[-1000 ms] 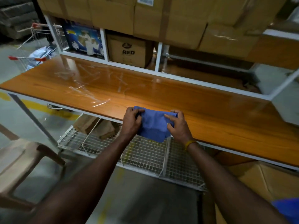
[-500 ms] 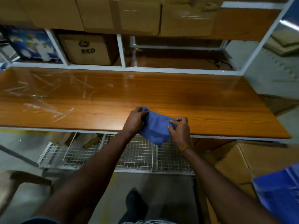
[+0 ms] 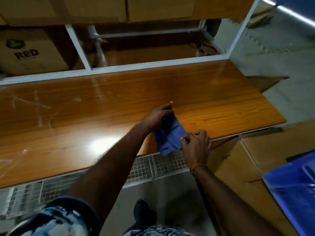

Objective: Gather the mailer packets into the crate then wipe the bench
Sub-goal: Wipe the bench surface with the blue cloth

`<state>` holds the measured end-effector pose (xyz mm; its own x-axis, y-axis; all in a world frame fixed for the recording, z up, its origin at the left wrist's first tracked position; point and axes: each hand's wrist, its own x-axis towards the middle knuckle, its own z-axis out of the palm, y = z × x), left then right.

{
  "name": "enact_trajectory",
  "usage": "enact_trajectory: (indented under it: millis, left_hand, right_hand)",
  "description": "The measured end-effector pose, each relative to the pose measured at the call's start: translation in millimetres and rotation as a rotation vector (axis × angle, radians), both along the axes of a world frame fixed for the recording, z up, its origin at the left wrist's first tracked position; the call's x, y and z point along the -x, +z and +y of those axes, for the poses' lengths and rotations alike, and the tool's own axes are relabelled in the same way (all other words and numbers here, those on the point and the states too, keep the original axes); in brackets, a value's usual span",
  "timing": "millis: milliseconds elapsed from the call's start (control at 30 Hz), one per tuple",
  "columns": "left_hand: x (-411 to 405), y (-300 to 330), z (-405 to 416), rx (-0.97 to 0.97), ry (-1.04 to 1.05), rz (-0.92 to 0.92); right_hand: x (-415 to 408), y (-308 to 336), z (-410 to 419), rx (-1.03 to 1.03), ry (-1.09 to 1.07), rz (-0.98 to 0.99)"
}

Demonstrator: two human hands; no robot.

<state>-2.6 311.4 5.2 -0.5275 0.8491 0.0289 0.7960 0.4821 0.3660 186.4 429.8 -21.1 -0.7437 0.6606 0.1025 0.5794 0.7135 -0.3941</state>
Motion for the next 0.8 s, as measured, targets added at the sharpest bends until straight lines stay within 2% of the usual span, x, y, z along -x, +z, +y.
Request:
enact_trajectory:
  millis: [67,167,267,333,433,533,633,733,800]
  left_hand:
    - [5.6,-3.2,4.2,-0.01,0.007,0.025]
    - [8.5,-3.9,-1.7,-0.02,0.107,0.06]
    - [14.9,-19.1,-20.9,-0.021,0.225,0.001]
    - [18.5,-32.7,-37.1,-0.013,0.273,-0.034]
    - [18.9,-55.9,-54.8,-0.02,0.3,-0.061]
    - [9.4,-69.6,-57.9,-0.039,0.333,-0.04]
    - [-8.1,-68.3,-55.7,-0.067,0.344,-0.005]
    - [-21.0,-67.6,-55.6,-0.044,0.344,0.022]
    - [-22.1,-67.7,-53.6,-0.029,0.348,0.031]
  right_hand:
    - [8.6,-0.7,9.8,-0.07,0.052,0.032]
    - [30.5,-1.4,24.1,-0.047,0.333,0.055]
    - [57.5,0.2,25.5,-0.028,0.624,-0.138]
    - [72.2,-3.7,18.5,-0.054,0.737,-0.281]
    - [74.8,-20.3,4.7,-0.071,0.674,-0.379]
    - [60.3,-36.4,4.7,-0.123,0.466,-0.319]
    - [55.9,-39.2,24.4,-0.075,0.288,-0.282]
    - [74.1,-35.9,30.9,-0.059,0.165,-0.319]
    - [81.2,-32.7,18.3,-0.081,0.158,-0.304]
